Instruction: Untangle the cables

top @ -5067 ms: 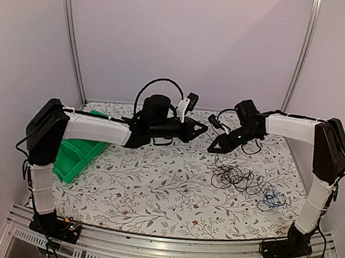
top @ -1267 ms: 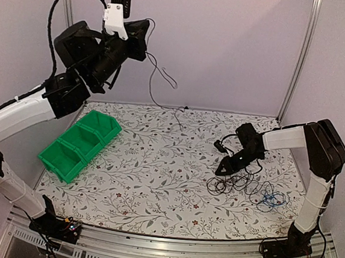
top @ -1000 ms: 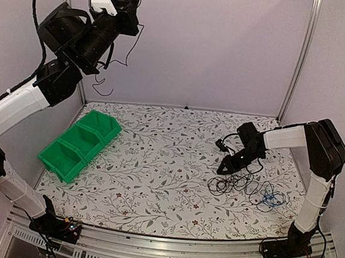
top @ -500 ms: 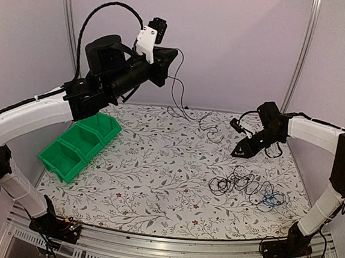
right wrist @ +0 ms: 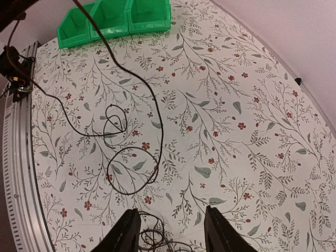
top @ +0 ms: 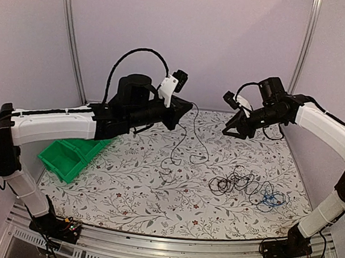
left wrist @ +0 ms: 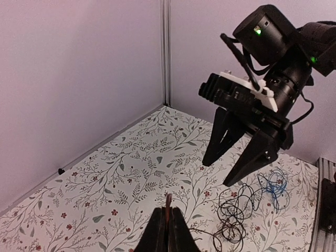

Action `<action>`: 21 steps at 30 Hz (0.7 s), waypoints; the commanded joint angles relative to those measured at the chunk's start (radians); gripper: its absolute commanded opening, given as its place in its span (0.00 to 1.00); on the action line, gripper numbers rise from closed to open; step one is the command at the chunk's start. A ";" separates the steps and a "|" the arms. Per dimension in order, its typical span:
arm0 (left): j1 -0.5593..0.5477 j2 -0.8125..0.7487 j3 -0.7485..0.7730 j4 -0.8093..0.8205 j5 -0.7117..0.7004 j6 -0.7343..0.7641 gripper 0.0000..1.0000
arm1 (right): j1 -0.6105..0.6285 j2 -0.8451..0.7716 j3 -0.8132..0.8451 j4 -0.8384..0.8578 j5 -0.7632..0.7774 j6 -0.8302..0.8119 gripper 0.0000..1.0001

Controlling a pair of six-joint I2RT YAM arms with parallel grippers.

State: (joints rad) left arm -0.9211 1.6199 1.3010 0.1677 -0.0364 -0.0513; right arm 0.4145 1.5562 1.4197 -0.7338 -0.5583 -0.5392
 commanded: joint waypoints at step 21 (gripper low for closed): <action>0.229 -0.213 0.104 -0.221 -0.199 -0.022 0.00 | 0.029 0.140 -0.270 0.129 0.095 0.013 0.44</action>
State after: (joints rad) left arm -0.7559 1.4395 1.3502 0.0174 -0.1993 -0.0463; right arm 0.4450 1.6779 1.1774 -0.6582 -0.5018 -0.5011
